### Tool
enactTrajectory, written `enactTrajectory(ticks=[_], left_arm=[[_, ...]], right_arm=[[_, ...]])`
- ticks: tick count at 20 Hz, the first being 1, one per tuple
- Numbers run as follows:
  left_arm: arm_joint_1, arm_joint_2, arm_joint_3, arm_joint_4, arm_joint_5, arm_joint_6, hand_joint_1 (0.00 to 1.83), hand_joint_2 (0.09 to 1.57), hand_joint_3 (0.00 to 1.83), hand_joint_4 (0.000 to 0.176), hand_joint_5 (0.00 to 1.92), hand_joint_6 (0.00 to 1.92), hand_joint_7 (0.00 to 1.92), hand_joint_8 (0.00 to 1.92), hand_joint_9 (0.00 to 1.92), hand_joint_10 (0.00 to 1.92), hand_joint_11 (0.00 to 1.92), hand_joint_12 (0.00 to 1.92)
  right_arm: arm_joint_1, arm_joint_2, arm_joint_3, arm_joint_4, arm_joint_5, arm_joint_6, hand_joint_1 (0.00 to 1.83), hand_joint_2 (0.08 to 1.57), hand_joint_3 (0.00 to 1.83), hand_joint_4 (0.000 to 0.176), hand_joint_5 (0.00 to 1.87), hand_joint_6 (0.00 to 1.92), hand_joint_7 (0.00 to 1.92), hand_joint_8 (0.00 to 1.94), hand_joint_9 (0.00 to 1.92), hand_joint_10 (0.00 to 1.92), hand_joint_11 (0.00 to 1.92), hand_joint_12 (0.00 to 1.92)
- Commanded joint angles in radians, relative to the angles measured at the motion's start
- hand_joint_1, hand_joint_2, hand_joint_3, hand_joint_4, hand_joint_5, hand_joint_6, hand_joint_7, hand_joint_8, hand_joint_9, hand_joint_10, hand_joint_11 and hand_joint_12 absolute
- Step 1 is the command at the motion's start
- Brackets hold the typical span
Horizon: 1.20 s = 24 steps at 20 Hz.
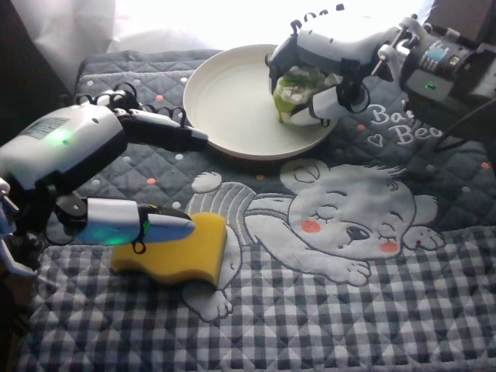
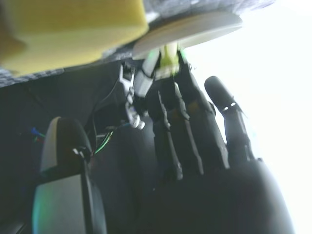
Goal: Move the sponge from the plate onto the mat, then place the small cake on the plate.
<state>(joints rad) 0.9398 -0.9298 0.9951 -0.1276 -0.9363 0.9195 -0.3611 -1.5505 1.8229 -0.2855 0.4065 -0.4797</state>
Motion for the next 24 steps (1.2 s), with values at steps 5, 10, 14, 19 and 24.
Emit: enactTrajectory(ticks=[5,10,14,19,24], left_arm=[[-0.011,-0.003,0.002,0.004,-0.105,-0.01,0.89,0.87,0.0,0.0,0.73,0.0,0.77,0.02,0.67,0.19,0.13,1.28],[0.0,0.001,-0.005,-0.01,-0.13,-0.019,0.86,0.88,0.0,0.0,0.74,0.0,0.77,0.01,0.65,0.23,0.14,1.28],[0.006,0.05,-0.023,-0.026,-0.209,-0.019,0.86,0.91,0.0,0.0,0.72,0.0,0.74,0.0,0.61,0.21,0.18,1.06],[0.061,0.125,-0.075,-0.066,-0.422,-0.019,0.83,0.91,0.0,0.0,0.66,0.0,0.72,0.0,0.66,0.05,0.24,0.84],[0.084,0.136,-0.106,-0.069,-0.582,-0.036,0.81,0.87,0.0,0.0,0.4,0.0,0.52,0.0,0.61,0.0,0.2,0.96]], right_arm=[[0.063,0.005,-0.041,-0.059,0.102,-0.004,0.98,0.95,0.0,0.108,0.23,0.0,0.31,0.0,0.35,0.01,0.01,0.94],[0.067,0.139,-0.16,-0.096,0.205,-0.004,0.85,0.92,0.0,0.103,0.12,0.0,0.21,0.01,0.26,0.01,0.0,0.82],[0.037,0.364,-0.328,-0.095,0.406,-0.003,0.86,0.92,0.0,0.111,0.14,0.0,0.26,0.0,0.27,0.01,0.0,0.93],[-0.196,0.565,-0.496,0.094,0.757,-0.004,0.83,0.94,0.0,0.118,0.2,0.01,0.26,0.02,0.18,0.01,0.0,0.43],[-0.524,0.628,-0.617,0.334,1.117,-0.004,0.86,1.0,0.0,0.111,0.21,0.0,0.33,0.0,0.28,0.01,0.0,0.32]])
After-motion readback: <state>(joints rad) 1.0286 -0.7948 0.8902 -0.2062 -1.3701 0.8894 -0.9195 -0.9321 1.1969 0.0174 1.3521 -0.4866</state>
